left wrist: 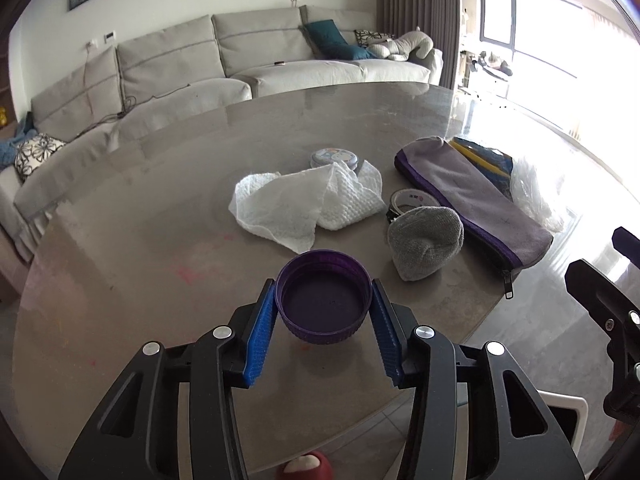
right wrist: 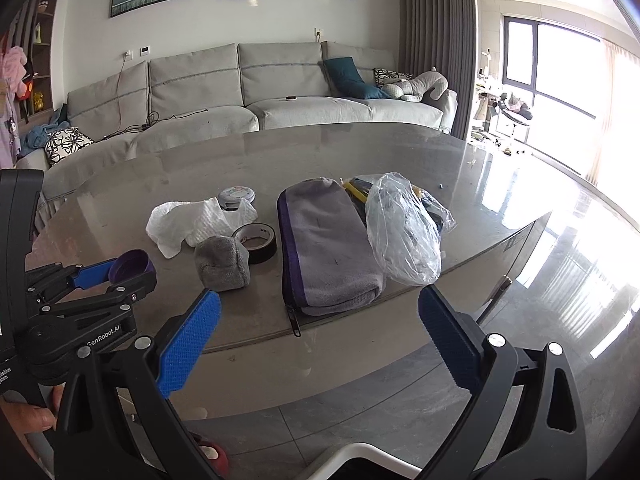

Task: Collect trash
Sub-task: 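Grasp the grey knit cap with the right gripper, then carry the purple cap and grey knit cap over the white bin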

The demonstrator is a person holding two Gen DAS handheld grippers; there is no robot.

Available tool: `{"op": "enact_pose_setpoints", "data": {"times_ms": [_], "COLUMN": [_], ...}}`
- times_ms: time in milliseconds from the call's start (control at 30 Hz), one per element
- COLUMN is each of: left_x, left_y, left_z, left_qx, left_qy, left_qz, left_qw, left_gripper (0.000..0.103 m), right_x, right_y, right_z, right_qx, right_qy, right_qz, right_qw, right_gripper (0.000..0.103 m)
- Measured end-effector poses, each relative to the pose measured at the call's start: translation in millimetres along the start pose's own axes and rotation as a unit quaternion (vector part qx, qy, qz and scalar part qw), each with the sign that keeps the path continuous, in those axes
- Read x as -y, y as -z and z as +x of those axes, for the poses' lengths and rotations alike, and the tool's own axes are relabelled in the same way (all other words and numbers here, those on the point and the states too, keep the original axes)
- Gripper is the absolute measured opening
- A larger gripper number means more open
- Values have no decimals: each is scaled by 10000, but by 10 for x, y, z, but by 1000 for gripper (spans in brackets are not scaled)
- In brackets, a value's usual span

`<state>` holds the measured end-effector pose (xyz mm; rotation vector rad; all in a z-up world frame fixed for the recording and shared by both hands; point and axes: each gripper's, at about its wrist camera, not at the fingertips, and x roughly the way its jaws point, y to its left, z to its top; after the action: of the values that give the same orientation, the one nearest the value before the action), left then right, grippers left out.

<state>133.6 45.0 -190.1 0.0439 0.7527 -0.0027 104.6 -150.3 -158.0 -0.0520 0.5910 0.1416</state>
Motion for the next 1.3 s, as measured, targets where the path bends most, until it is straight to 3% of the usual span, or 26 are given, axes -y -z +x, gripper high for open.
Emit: {"op": "enact_pose_setpoints", "data": {"times_ms": [333, 600, 633, 667, 700, 767, 833, 1300], "left_x": [-455, -674, -671, -672, -674, -666, -656, -502], "left_y": [-151, -150, -137, -131, -126, -115, -111, -163], "left_z": [9, 100, 111, 121, 126, 127, 129, -148], "left_qx": [84, 9, -5, -16, -25, -26, -39, 195], "left_qy": [-311, -361, -347, -339, -322, -309, -287, -161], "left_qz": [-218, -452, -466, -475, -484, -483, -486, -386], "left_qw": [9992, 9983, 9983, 9983, 9983, 9984, 9984, 9989], "left_gripper": [46, 46, 46, 46, 46, 46, 46, 46], "right_x": [-483, -719, -733, -743, -747, -738, -706, -653], "right_y": [-237, -164, -137, -110, -80, -47, -51, -261], "right_z": [419, 796, 838, 871, 894, 912, 869, 182], "right_qx": [50, -143, -205, -261, -311, -393, -408, 143], "right_qy": [-377, -449, -468, -490, -511, -587, -692, -724], "right_qz": [-228, -417, -426, -443, -461, -463, -395, -391], "right_qw": [9990, 9980, 9978, 9975, 9971, 9964, 9960, 9965], "right_gripper": [98, 98, 95, 73, 34, 26, 21, 21]}}
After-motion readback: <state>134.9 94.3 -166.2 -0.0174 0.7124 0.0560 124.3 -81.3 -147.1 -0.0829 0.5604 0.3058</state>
